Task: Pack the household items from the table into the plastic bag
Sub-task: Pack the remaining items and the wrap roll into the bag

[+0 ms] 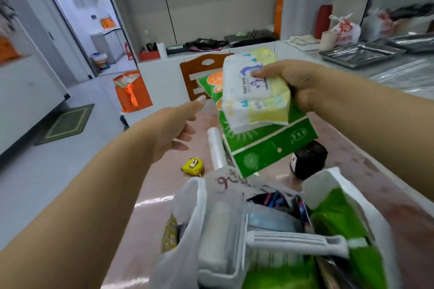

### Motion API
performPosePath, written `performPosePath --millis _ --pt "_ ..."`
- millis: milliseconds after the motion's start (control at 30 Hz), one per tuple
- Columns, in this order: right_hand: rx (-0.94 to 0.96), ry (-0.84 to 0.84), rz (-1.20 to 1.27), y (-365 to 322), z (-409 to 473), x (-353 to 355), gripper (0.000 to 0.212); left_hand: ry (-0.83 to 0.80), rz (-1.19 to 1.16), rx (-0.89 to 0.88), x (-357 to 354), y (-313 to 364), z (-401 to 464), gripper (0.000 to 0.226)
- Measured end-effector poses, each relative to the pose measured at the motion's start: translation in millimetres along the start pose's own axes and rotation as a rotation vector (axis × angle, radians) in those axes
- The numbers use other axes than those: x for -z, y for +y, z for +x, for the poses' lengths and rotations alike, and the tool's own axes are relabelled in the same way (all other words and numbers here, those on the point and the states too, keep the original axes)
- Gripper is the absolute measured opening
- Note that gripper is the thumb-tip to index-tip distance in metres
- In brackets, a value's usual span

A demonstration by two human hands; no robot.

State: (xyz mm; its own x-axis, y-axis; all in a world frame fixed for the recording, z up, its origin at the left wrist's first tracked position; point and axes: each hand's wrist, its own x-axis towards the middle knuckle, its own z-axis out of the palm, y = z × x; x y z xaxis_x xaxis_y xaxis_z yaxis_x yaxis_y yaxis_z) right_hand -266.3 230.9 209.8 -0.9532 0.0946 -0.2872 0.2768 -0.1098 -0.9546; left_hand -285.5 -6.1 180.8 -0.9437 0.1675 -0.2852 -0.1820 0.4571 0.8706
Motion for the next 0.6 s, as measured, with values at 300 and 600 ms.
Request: performPosePath --millis 300,600 --pt "-0.152 0.05 -0.109 26 -97 -11 0.013 -0.072 0.565 -0.123 -2 10 -136 0.053" --pt "-0.157 0.039 -0.169 55 -137 -34 0.026 0.047 -0.054 -0.039 -9 -16 -162 0.045"
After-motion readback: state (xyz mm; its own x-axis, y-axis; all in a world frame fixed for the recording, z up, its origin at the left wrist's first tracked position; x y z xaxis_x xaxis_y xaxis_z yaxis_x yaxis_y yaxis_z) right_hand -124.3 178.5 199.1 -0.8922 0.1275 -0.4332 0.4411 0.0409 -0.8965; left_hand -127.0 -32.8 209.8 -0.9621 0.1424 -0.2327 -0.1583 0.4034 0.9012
